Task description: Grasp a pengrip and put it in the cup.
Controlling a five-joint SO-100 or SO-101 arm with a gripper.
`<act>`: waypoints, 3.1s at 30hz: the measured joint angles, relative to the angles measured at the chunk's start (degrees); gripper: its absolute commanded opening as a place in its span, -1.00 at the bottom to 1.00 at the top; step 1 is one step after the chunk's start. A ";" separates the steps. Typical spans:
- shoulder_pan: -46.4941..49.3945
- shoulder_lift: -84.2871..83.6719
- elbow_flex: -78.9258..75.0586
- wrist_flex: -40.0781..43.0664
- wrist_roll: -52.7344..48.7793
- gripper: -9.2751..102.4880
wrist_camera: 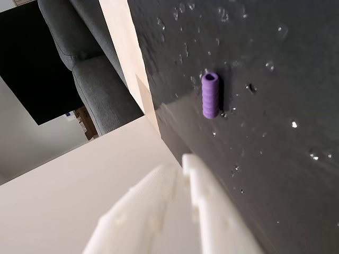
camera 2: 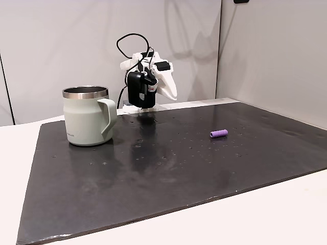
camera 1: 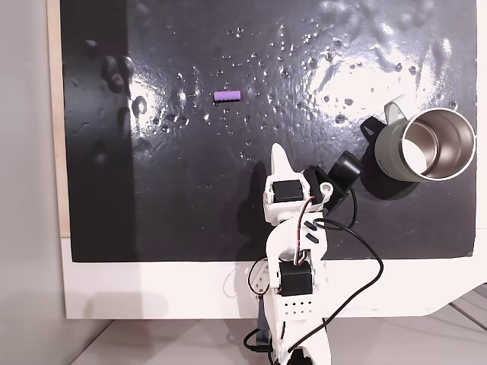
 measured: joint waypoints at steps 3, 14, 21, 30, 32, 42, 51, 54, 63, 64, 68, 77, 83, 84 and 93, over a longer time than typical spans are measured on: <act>0.00 0.00 0.00 0.00 0.00 -0.83; 0.00 0.00 0.00 0.00 0.00 -0.83; -2.02 0.09 -1.58 2.29 -1.58 -0.83; -4.48 -26.19 -26.19 10.63 -1.05 -0.83; -4.66 -34.19 -34.63 12.66 0.09 -0.83; -7.91 -66.88 -68.82 24.52 10.81 -0.61; -10.28 -95.19 -99.23 37.53 18.81 -0.52; -10.28 -105.64 -112.15 44.03 19.51 -0.52; -12.92 -120.23 -120.15 47.72 19.69 -0.52; -12.74 -121.90 -121.03 47.81 19.69 -0.52; -12.74 -127.27 -125.33 49.22 19.69 -0.52; -11.43 -138.96 -134.56 50.71 19.69 -0.52; -11.51 -144.93 -139.13 50.10 19.69 -0.52; -11.69 -145.72 -139.66 50.19 19.51 -0.52; -13.54 -150.64 -143.70 51.94 19.42 -0.55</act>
